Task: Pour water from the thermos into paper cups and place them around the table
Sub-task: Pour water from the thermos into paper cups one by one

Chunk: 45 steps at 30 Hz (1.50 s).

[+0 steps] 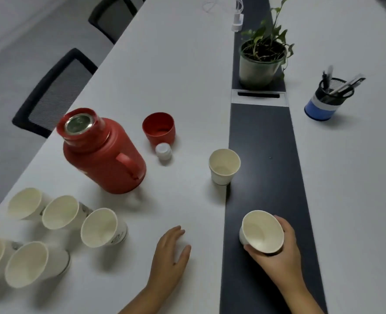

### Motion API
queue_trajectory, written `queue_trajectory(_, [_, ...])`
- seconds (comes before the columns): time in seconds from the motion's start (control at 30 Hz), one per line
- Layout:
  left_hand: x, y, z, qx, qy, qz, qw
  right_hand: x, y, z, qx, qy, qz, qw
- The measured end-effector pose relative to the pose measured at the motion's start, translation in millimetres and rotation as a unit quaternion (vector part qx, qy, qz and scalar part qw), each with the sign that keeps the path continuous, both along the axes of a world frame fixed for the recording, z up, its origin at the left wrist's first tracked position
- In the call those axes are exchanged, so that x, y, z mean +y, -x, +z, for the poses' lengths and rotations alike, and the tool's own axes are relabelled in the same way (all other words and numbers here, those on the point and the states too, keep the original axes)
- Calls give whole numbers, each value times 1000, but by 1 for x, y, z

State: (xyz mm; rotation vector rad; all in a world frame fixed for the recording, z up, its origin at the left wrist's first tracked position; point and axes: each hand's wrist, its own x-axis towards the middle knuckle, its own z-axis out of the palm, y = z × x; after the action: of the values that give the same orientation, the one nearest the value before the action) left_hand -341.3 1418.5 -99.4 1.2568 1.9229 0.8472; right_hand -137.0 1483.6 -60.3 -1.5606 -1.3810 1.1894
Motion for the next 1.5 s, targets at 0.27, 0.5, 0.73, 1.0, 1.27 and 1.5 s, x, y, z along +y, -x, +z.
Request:
queue_trajectory(0.27, [-134, 95, -18, 209, -72, 50, 974, -62, 112, -5, 5, 73, 198, 977])
queue_trajectory(0.5, [-202, 163, -25, 276, 41, 54, 959, -123, 223, 3, -14, 35, 284, 958])
queue_trajectory(0.73, [-220, 179, -36, 282, 65, 27, 957, -143, 270, -9, -18, 11, 239, 971])
queue_trajectory(1.0, [-218, 191, -23, 289, -27, 26, 957, -146, 267, -19, -35, -2, 253, 967])
queue_trajectory(1.27, [-162, 219, 43, 162, -271, 27, 949, -129, 204, -6, -78, -54, 142, 985])
queue_trajectory(1.5, [-28, 244, 80, 58, -168, 70, 982, -53, 249, 29, -67, -113, 60, 990])
